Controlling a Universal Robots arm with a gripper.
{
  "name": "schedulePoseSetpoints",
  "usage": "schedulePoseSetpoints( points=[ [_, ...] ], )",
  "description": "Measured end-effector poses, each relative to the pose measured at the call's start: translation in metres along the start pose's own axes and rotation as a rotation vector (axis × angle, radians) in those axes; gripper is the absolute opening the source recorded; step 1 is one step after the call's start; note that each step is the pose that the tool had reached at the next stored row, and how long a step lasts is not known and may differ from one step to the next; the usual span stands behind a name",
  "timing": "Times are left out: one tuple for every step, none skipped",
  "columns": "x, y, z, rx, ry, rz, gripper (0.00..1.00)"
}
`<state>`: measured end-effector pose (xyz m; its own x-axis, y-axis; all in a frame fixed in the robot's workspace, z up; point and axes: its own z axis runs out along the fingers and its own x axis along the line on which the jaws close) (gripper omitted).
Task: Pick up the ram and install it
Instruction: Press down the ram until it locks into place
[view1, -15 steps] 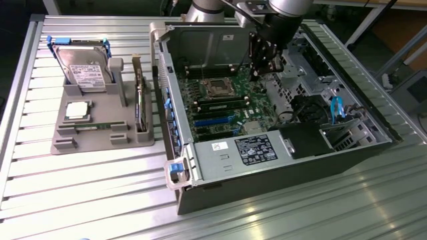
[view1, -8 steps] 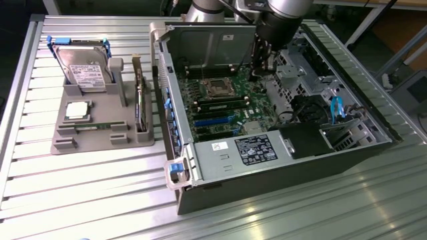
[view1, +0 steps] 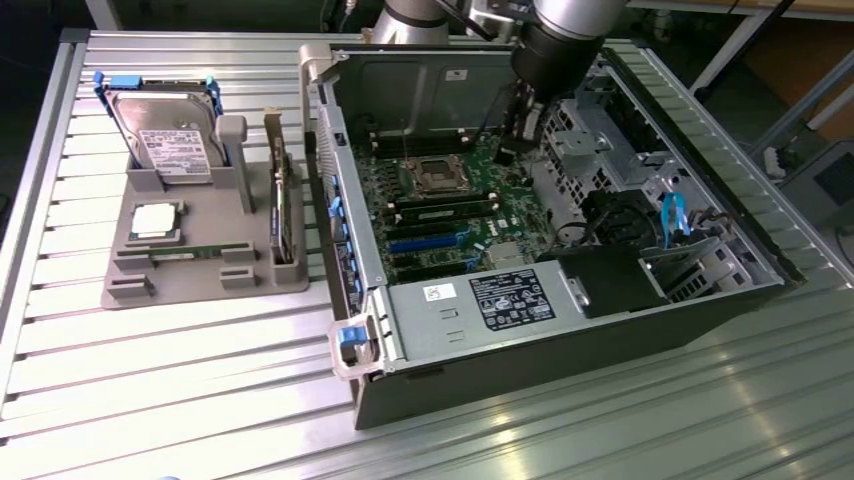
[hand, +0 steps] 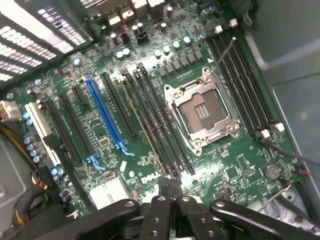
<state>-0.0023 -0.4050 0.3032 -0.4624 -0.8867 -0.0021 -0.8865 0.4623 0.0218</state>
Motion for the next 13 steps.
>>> schedulePoseSetpoints(
  points=[
    [0.0000,0.0000,0.0004,0.0001,-0.0007,0.033,0.09],
    [0.0000,0.0000,0.0010,0.0002,-0.0016,0.072,0.09],
    [0.0000,0.0000,0.0017,0.0002,-0.0027,0.126,0.09],
    [0.0000,0.0000,0.0021,0.0004,-0.0035,0.163,0.09],
    [0.0000,0.0000,0.0026,0.0004,-0.0045,0.203,0.09],
    [0.0000,-0.0001,0.0030,0.0005,-0.0053,0.241,0.09],
    [0.0000,0.0000,0.0034,0.0006,-0.0062,0.287,0.09],
    [0.0000,-0.0001,0.0037,0.0007,-0.0070,0.325,0.09],
    [0.0000,-0.0001,0.0039,0.0008,-0.0079,0.368,0.09],
    [0.0000,-0.0001,0.0041,0.0009,-0.0089,0.408,0.09],
    [0.0000,-0.0001,0.0042,0.0009,-0.0096,0.441,0.09],
    [0.0000,-0.0001,0.0043,0.0010,-0.0105,0.483,0.09],
    [0.0000,-0.0001,0.0044,0.0011,-0.0114,0.527,0.09]
  ],
)
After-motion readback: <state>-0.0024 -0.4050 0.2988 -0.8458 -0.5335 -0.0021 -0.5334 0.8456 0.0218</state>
